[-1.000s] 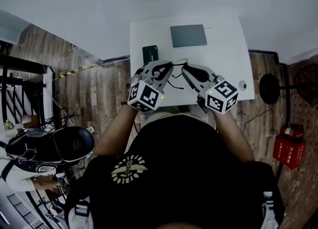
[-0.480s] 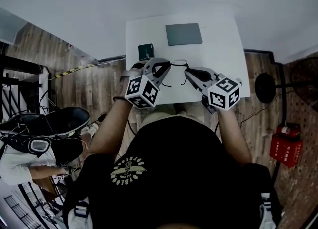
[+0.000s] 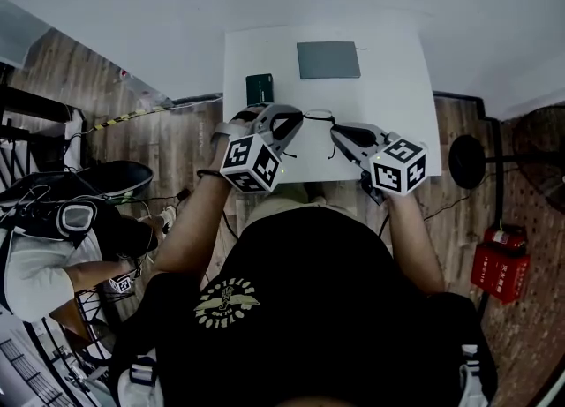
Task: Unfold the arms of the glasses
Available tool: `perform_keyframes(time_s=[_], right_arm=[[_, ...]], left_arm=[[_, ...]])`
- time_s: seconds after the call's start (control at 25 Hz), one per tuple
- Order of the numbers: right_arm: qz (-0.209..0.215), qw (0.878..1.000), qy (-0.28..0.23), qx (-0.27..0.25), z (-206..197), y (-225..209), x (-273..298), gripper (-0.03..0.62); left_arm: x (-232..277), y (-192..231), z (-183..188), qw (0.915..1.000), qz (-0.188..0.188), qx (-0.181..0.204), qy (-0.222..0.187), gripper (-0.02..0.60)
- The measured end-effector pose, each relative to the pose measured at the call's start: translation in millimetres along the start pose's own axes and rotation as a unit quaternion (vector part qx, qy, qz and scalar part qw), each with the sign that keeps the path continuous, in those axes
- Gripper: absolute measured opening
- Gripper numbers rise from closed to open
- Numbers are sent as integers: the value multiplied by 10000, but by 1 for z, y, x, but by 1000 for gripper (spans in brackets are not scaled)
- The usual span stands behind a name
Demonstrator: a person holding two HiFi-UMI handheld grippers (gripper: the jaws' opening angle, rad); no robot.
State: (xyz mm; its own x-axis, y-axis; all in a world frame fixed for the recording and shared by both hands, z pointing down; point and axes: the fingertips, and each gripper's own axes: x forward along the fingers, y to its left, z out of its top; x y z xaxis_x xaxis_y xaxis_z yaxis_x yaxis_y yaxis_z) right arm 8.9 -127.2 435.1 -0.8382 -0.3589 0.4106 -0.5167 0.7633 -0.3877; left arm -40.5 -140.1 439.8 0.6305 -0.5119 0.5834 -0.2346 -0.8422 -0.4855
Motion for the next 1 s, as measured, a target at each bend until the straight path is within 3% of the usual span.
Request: perform_keyframes(time_s=[0.16,0.28,0.36,0.48,0.64,0.72,0.88,0.92,1.0], right_arm=[[90,9999,48,73,-5,0,2,15],[103,9999,-44,131,-4,0,3,17],[1,9996,-210,174,-1,-4,2,39],[-183,9980,-553,230,6,-13,-6,123],[-484,9912,-1208,233,25,-27,-26,130],[-668,9863,-1499,153,34,-33,-37,129],[-1090,9744,-1966,-72,48,-41,-57,107],[-1193,9718,-2031,-141,49,-45,-60,98],[-1347,9670,-2145,-275,52,-52,-63,79]], left_arm=[[-1,-3,-2,10000,-12,68,42,21],[1,-2,-4,9999,55,-94,47,21],[4,-1,-6,9994,144,-319,26,21],[7,0,-8,9969,344,-709,-3,20],[11,6,-15,9859,712,-1506,-185,21],[6,14,-19,9693,920,-2236,-438,21],[-11,34,-29,9076,1442,-3816,-989,21],[-13,38,-33,8955,1578,-4016,-1093,21],[-16,45,-40,8796,1854,-4202,-1239,21]])
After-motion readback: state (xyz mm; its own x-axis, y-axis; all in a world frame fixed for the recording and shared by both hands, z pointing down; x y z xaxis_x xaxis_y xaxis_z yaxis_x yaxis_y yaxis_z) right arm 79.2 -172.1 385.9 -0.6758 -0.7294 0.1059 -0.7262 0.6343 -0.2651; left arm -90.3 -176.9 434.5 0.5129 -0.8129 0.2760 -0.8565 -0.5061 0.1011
